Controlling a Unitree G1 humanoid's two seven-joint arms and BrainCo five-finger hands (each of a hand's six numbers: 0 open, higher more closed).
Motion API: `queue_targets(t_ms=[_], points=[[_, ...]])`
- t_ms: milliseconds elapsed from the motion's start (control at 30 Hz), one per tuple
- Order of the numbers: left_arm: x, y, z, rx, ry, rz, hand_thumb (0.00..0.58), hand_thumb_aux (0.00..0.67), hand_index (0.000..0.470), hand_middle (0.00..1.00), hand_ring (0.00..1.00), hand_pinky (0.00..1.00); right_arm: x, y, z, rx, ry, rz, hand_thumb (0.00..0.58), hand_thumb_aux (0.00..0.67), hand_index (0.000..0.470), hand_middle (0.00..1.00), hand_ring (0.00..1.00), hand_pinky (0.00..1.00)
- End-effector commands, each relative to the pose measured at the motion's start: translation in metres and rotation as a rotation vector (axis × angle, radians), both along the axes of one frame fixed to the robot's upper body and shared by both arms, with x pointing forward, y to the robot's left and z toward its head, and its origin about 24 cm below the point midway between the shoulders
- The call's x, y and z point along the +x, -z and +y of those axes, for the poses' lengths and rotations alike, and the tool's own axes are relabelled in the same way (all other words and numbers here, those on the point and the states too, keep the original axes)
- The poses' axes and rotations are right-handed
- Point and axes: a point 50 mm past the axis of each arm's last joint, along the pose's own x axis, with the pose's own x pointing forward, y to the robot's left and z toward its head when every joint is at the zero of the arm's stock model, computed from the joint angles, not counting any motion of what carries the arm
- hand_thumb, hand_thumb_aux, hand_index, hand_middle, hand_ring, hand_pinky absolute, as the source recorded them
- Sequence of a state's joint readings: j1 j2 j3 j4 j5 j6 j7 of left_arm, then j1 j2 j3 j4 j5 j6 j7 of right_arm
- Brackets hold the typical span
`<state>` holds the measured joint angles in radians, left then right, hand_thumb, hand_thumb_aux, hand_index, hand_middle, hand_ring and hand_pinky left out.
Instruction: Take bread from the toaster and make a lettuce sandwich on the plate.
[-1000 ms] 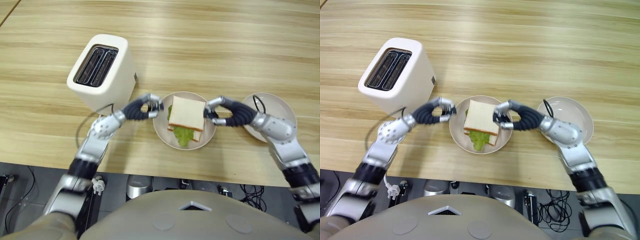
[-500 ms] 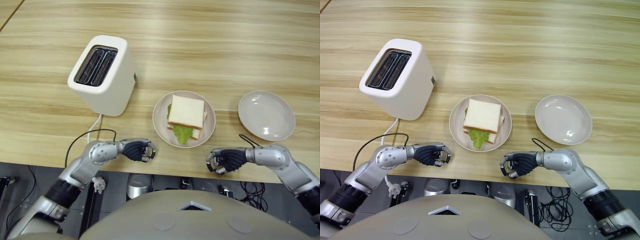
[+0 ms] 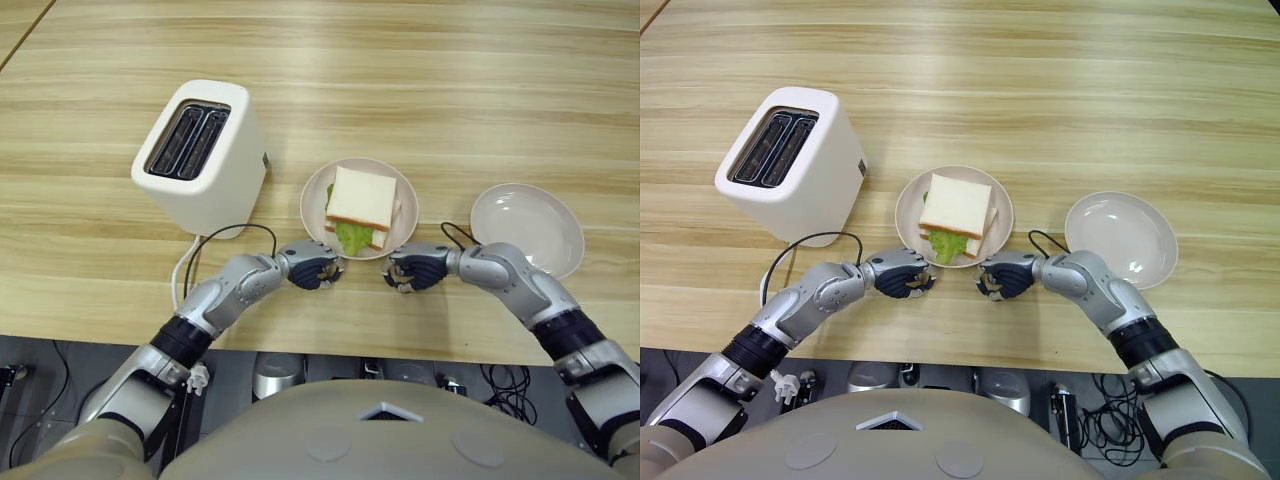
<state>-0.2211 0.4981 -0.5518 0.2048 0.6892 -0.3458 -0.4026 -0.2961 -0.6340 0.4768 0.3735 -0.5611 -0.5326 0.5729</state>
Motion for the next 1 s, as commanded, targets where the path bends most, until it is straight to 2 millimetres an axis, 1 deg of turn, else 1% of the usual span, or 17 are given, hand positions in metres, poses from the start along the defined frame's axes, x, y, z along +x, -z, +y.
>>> queue_targets(t_ms=[33, 133, 200, 300, 367, 467, 600, 667, 733, 800, 1000], points=[[0.029, -0.007, 0.021, 0.017, -0.094, -0.047, 0.580, 0.670, 0.460, 1.00, 1.00, 1.00, 0.017, 0.007, -0.010, -0.033, 0.066, -0.010, 0.580, 0.670, 0.460, 1.00, 1.00, 1.00], [0.049, -0.009, 0.027, -0.045, -0.151, -0.030, 0.580, 0.670, 0.460, 1.00, 1.00, 1.00, 0.031, 0.006, -0.004, -0.025, 0.078, -0.027, 0.580, 0.670, 0.460, 1.00, 1.00, 1.00], [0.059, -0.004, 0.030, -0.076, -0.194, 0.010, 0.580, 0.670, 0.460, 1.00, 1.00, 1.00, 0.036, 0.006, 0.002, -0.015, 0.075, -0.026, 0.580, 0.670, 0.460, 1.00, 1.00, 1.00], [0.069, 0.002, 0.029, -0.066, -0.218, 0.009, 0.580, 0.670, 0.460, 1.00, 1.00, 1.00, 0.043, 0.009, 0.007, -0.022, 0.073, -0.019, 0.580, 0.670, 0.460, 1.00, 1.00, 1.00], [0.072, 0.008, 0.024, -0.047, -0.218, 0.003, 0.580, 0.670, 0.460, 1.00, 1.00, 1.00, 0.046, 0.010, 0.011, -0.019, 0.066, -0.015, 0.580, 0.670, 0.460, 1.00, 1.00, 1.00], [0.071, 0.016, 0.011, -0.073, -0.210, 0.033, 0.580, 0.670, 0.460, 1.00, 1.00, 1.00, 0.049, 0.013, 0.015, -0.020, 0.066, -0.002, 0.580, 0.670, 0.460, 1.00, 1.00, 1.00], [0.068, 0.028, 0.000, -0.055, -0.208, 0.056, 0.580, 0.670, 0.460, 1.00, 1.00, 1.00, 0.057, 0.017, 0.015, -0.040, 0.098, 0.001, 0.580, 0.670, 0.460, 1.00, 1.00, 1.00], [0.068, 0.031, -0.005, -0.058, -0.216, 0.068, 0.580, 0.670, 0.460, 1.00, 1.00, 1.00, 0.061, 0.016, 0.014, -0.044, 0.125, -0.010, 0.580, 0.670, 0.460, 1.00, 1.00, 1.00], [0.071, 0.030, -0.007, -0.068, -0.234, 0.063, 0.580, 0.670, 0.460, 1.00, 1.00, 1.00, 0.067, 0.014, 0.013, -0.045, 0.157, -0.026, 0.580, 0.670, 0.460, 1.00, 1.00, 1.00], [0.078, 0.025, -0.009, -0.084, -0.267, 0.036, 0.580, 0.670, 0.460, 1.00, 1.00, 1.00, 0.072, 0.013, 0.011, -0.054, 0.195, -0.045, 0.580, 0.670, 0.460, 1.00, 1.00, 1.00], [0.101, 0.000, -0.013, -0.185, -0.386, -0.081, 0.580, 0.670, 0.460, 1.00, 1.00, 1.00, 0.086, 0.006, 0.008, -0.042, 0.311, -0.106, 0.580, 0.670, 0.460, 1.00, 1.00, 1.00]])
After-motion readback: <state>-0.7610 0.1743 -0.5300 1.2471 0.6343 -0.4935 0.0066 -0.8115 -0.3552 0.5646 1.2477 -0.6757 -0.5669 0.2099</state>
